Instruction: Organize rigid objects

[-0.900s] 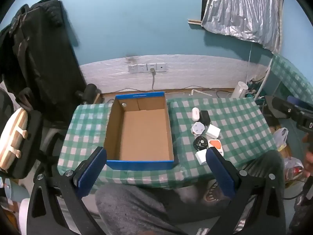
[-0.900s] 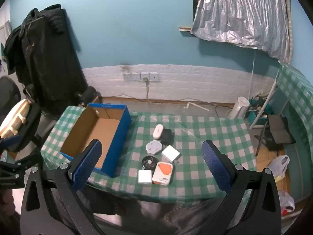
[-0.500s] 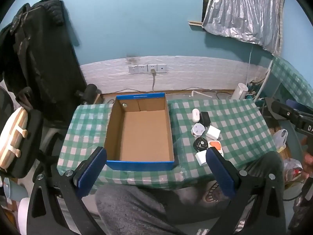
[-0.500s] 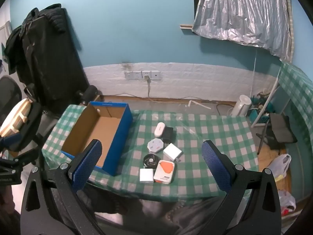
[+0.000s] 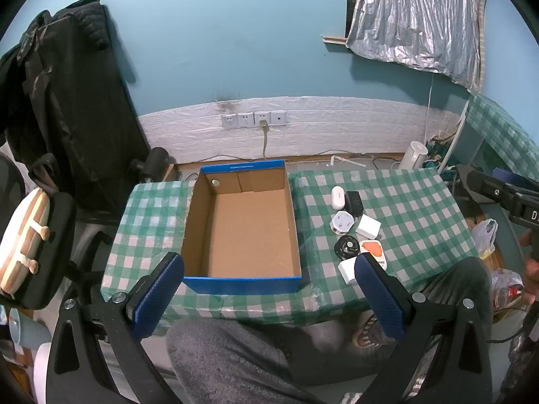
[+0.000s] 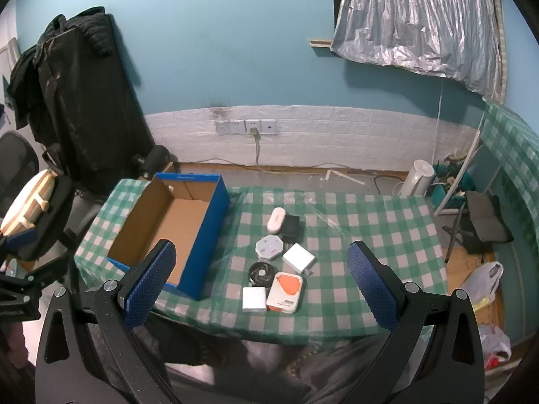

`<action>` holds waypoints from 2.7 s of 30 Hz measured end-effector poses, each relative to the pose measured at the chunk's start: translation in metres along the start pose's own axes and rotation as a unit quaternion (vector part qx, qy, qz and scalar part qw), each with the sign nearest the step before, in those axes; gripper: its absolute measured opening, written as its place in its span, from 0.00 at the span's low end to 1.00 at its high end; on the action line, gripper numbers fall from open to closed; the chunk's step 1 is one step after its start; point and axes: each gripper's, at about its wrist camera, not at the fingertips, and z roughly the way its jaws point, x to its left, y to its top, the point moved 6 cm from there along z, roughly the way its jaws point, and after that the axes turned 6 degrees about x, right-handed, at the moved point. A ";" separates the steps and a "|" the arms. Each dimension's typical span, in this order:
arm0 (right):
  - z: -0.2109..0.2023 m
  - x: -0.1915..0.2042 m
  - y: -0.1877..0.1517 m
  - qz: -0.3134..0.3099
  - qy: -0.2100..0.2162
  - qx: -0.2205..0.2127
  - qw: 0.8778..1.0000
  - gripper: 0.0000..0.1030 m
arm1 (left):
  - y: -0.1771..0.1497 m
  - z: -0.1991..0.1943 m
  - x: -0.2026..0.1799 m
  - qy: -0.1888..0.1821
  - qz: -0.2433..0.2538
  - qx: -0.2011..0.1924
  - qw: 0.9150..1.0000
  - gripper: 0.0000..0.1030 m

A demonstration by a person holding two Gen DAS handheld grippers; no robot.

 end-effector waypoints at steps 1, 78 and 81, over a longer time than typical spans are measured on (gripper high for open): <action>0.000 0.000 0.000 0.000 0.000 0.000 1.000 0.98 | 0.000 0.000 0.000 0.000 0.001 0.001 1.000 0.99; 0.019 0.010 -0.016 -0.003 0.012 0.029 0.999 0.98 | -0.005 0.034 0.020 0.013 -0.005 0.042 0.999 0.99; 0.030 0.011 -0.019 -0.006 0.023 0.046 0.999 0.98 | 0.001 0.046 0.034 0.025 -0.008 0.052 0.998 0.99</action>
